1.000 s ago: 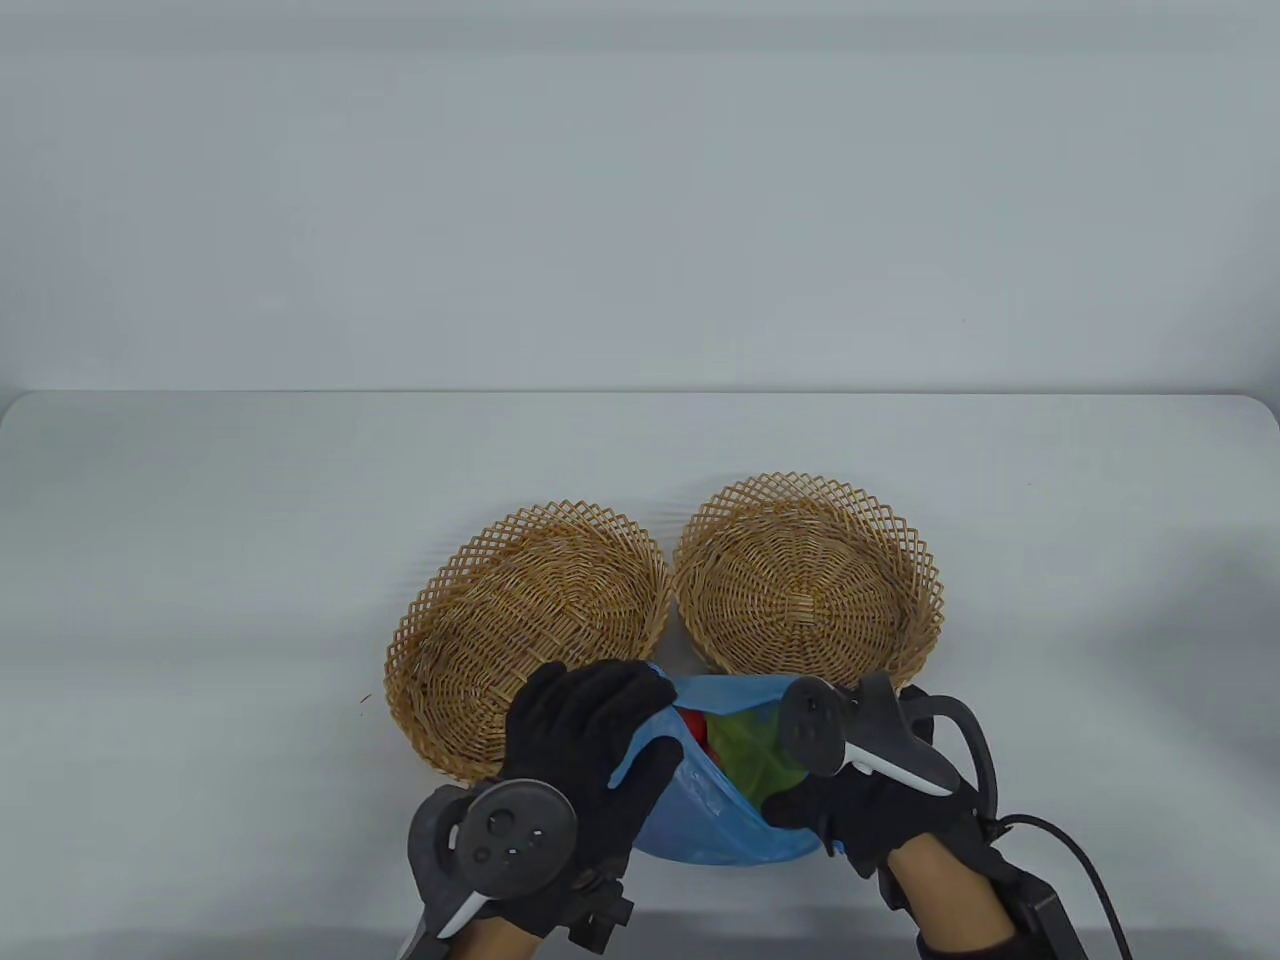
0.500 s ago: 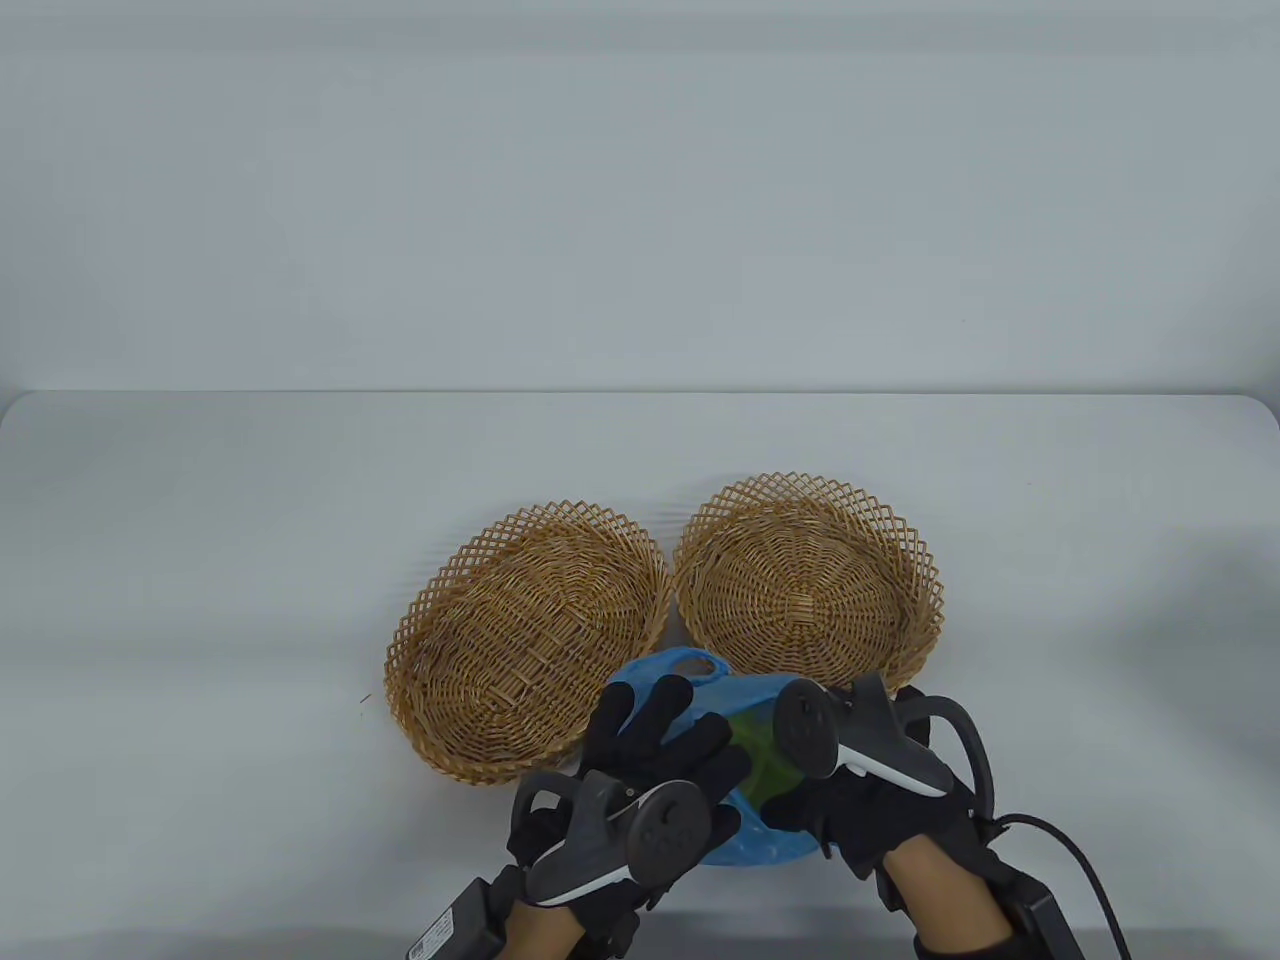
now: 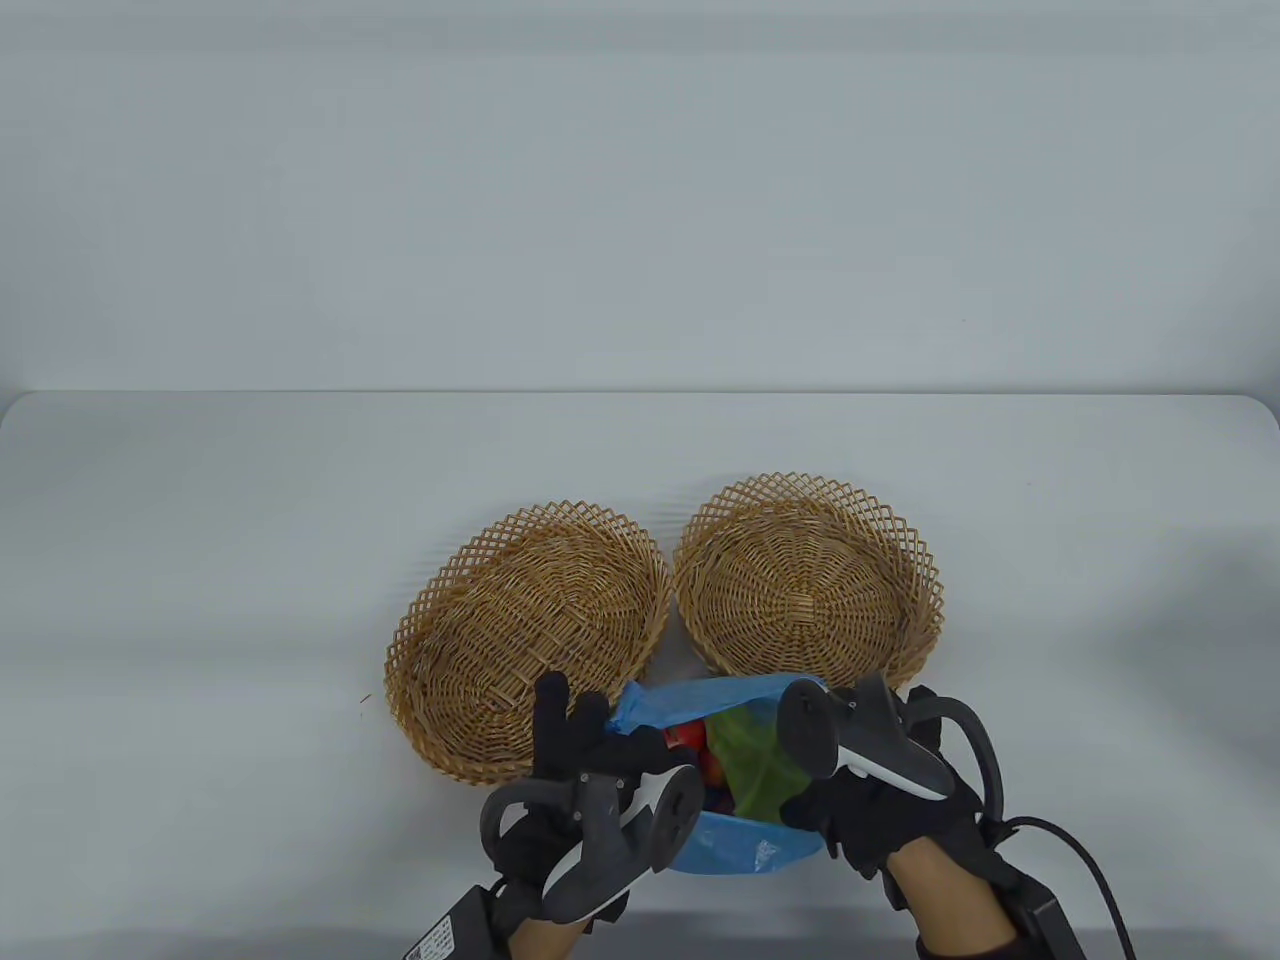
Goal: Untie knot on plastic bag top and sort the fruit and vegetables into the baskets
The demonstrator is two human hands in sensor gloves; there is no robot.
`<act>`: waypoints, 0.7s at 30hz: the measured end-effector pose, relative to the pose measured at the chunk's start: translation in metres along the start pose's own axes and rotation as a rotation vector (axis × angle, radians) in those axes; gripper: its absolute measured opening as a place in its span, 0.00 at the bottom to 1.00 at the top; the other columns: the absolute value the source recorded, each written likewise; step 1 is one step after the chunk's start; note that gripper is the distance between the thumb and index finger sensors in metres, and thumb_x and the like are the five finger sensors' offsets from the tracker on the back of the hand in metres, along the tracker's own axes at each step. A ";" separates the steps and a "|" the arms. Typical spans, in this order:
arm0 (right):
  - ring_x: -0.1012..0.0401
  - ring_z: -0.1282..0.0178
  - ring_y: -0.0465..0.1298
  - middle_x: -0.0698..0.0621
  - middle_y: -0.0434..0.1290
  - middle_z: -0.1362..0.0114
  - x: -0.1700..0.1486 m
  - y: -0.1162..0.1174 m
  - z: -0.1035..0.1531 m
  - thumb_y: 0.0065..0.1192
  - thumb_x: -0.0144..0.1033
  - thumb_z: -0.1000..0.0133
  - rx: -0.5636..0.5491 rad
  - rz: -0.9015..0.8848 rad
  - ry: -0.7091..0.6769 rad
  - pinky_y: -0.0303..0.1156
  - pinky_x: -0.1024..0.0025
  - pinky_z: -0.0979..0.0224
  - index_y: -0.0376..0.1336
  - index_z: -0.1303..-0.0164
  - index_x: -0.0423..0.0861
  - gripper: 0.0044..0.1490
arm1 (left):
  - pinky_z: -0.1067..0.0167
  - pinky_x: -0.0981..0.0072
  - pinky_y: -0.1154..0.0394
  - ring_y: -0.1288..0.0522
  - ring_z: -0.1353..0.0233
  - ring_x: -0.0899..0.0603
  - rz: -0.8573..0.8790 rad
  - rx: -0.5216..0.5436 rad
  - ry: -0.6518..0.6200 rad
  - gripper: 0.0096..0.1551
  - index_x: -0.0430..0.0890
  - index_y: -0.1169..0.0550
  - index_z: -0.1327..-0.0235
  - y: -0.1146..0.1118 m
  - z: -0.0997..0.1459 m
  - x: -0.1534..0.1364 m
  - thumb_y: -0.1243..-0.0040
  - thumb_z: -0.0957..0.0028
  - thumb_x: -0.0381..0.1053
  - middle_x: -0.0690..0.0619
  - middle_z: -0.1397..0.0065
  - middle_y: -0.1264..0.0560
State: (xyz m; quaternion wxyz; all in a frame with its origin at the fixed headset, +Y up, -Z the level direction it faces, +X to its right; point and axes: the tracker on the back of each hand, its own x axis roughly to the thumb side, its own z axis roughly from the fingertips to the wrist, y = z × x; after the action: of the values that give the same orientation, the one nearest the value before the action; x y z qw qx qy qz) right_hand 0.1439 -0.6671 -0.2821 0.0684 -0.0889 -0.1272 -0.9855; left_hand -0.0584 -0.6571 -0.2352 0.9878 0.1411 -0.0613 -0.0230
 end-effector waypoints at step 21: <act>0.37 0.18 0.58 0.37 0.60 0.16 -0.001 0.007 -0.006 0.80 0.58 0.61 0.057 0.019 0.005 0.46 0.24 0.24 0.39 0.18 0.46 0.73 | 0.25 0.25 0.50 0.40 0.16 0.29 0.026 -0.314 -0.075 0.56 0.54 0.44 0.20 -0.021 -0.011 -0.014 0.24 0.59 0.53 0.42 0.13 0.44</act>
State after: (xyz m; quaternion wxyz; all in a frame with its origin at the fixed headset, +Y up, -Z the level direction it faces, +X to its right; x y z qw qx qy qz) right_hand 0.1452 -0.6753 -0.2860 0.0808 -0.0854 -0.1541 -0.9810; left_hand -0.0714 -0.6731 -0.2526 0.9950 -0.0169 -0.0956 -0.0247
